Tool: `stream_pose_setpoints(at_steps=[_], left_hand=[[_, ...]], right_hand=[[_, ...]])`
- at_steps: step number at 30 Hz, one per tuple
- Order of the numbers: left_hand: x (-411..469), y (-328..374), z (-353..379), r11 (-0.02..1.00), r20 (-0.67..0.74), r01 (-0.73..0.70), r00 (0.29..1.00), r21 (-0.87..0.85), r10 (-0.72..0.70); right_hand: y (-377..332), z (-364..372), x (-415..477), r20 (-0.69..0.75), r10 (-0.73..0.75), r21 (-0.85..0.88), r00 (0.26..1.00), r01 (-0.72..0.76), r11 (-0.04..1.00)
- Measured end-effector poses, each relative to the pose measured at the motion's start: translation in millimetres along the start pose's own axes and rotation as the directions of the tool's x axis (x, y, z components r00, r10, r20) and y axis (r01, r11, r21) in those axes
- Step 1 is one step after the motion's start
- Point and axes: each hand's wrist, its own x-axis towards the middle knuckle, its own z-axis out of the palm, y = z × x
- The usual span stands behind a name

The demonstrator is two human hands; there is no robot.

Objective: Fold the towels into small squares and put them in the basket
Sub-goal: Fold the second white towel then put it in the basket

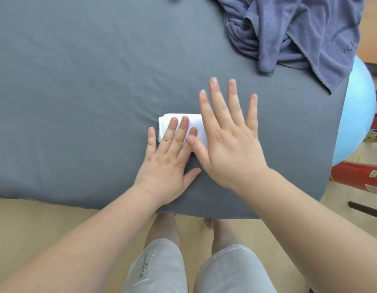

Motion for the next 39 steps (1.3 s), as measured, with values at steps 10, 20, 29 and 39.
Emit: stream_pose_setpoints(at_steps=[10,20,29,39], left_hand=[[27.3,-15.8,-34.6,0.886,-0.302,0.074,0.925,-0.458,-0.233],[78.6,-10.1,-20.5,0.953,-0.091,0.176,0.975,-0.246,-0.204],[88.9,-14.2,-0.4,0.959,-0.051,0.217,0.972,-0.183,-0.230],[73.7,-10.7,-28.0,0.973,0.034,0.163,0.987,-0.162,-0.159]], right_hand=[[-0.5,50.0,40.3,0.040,0.094,-0.002,0.995,-0.094,0.996],[16.5,66.1,35.8,-0.026,0.059,0.197,0.998,-0.053,0.979],[19.2,83.2,42.9,0.024,0.069,0.166,0.997,-0.072,0.984],[14.8,58.4,27.2,0.012,0.029,0.143,1.000,-0.030,0.989]])
